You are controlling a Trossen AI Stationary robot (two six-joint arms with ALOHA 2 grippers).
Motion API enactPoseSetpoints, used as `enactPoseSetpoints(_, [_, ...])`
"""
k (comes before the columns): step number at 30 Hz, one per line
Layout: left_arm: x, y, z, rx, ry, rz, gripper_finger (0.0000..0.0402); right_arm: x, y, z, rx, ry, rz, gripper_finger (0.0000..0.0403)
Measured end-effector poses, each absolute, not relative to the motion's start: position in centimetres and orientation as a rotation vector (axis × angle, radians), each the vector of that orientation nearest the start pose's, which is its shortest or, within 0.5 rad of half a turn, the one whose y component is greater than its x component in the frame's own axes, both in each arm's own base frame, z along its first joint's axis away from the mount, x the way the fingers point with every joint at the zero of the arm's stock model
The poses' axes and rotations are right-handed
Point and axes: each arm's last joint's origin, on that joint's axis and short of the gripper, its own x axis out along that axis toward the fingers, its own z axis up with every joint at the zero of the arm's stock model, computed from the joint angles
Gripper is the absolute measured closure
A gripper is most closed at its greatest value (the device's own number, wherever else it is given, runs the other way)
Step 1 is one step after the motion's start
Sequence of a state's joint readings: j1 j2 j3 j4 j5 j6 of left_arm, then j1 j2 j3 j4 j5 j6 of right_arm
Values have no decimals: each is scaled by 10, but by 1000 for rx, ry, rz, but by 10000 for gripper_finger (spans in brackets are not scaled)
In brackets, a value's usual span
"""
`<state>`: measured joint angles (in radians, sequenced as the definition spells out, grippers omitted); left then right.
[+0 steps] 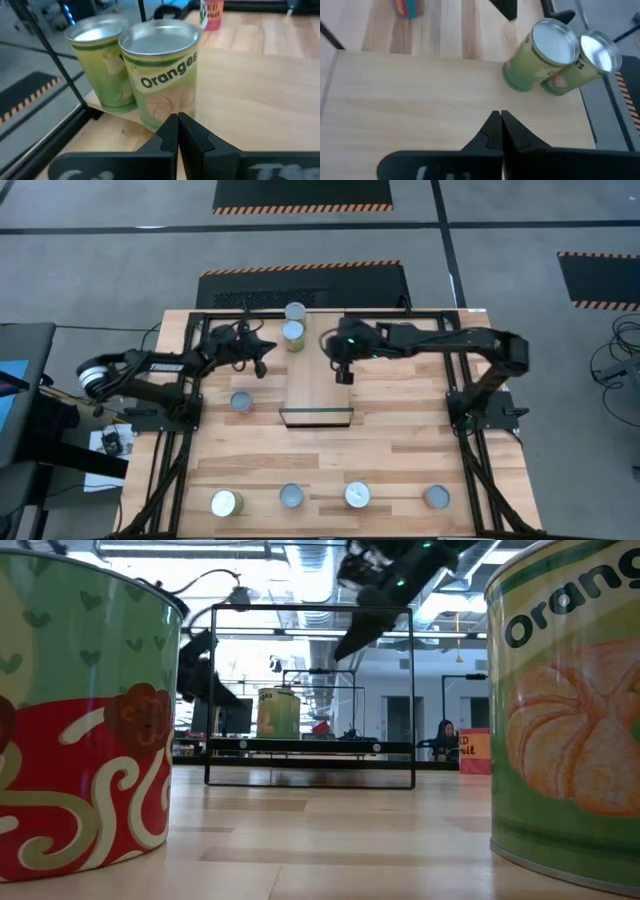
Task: Pick and place cans onto a shelf
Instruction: Adjust the cans on the shelf
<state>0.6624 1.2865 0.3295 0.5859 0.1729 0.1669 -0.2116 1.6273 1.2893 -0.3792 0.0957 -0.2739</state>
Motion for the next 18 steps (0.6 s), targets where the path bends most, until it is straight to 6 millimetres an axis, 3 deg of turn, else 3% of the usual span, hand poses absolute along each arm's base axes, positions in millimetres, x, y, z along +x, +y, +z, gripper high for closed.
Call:
enactPoseSetpoints(9, [205, 155, 147, -40, 440, 508, 402, 317, -47, 285, -252, 682, -264, 398])
enactPoseSetpoints(18, [219, 162, 145, -54, 450, 489, 402, 319, -34, 287, -279, 663, -260, 396])
